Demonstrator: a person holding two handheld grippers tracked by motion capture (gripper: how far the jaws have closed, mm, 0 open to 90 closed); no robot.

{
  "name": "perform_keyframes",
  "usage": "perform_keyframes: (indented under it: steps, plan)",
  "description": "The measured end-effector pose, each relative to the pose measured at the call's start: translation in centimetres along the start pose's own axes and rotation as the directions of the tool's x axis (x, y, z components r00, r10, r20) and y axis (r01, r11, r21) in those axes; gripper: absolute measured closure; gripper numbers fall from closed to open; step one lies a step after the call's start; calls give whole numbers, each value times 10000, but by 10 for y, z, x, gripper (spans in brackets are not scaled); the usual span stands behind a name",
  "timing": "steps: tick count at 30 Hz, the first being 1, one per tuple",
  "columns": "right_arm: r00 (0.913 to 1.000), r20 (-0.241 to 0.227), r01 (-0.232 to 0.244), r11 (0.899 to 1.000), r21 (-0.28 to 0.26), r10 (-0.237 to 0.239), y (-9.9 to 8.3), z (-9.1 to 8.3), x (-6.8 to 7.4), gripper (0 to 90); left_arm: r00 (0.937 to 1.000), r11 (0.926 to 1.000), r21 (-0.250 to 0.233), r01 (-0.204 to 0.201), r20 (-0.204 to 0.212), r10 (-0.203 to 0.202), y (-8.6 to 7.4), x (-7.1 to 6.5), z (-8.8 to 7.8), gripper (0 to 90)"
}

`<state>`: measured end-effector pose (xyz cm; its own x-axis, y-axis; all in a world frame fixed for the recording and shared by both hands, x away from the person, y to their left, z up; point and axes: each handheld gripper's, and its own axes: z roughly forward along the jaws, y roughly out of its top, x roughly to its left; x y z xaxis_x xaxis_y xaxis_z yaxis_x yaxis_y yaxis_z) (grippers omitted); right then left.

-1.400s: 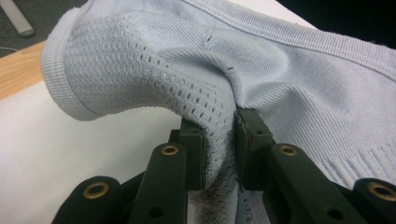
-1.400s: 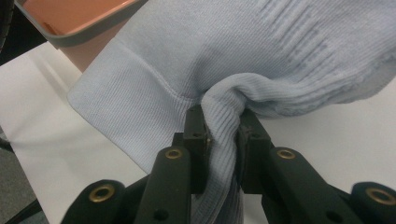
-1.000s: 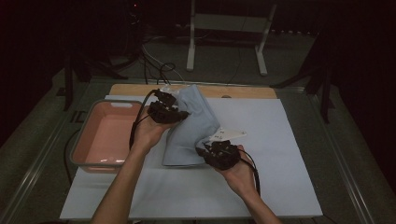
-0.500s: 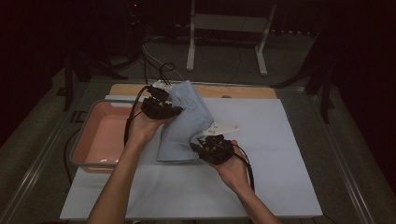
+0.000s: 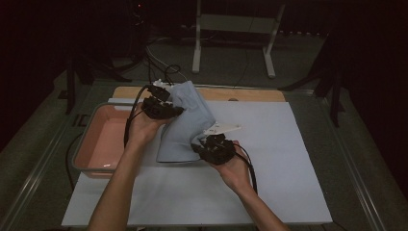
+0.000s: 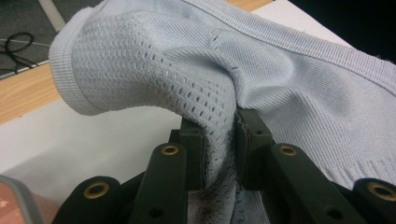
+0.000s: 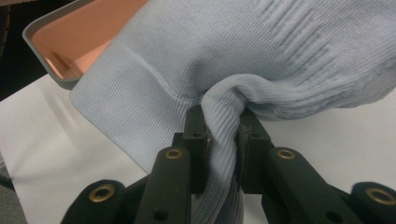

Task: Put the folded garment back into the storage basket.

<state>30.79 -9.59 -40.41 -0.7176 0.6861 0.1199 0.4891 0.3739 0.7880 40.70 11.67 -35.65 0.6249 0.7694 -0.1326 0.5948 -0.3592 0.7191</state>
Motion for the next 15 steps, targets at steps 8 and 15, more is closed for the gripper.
perform_keyframes:
  steps: [8, 15]
  plan:
    - [9999, -92, -55, 9999, -103, 54, 7, 4, 3, 774, 9999, 10000, -13, 55, -133, -55, 3, 7, -5, 767]
    - [9998, -145, -105, 9999, -136, 103, 11, 8, 5, 774, 9997, 10000, 24, 78, -212, -78, 3, 12, -8, 766]
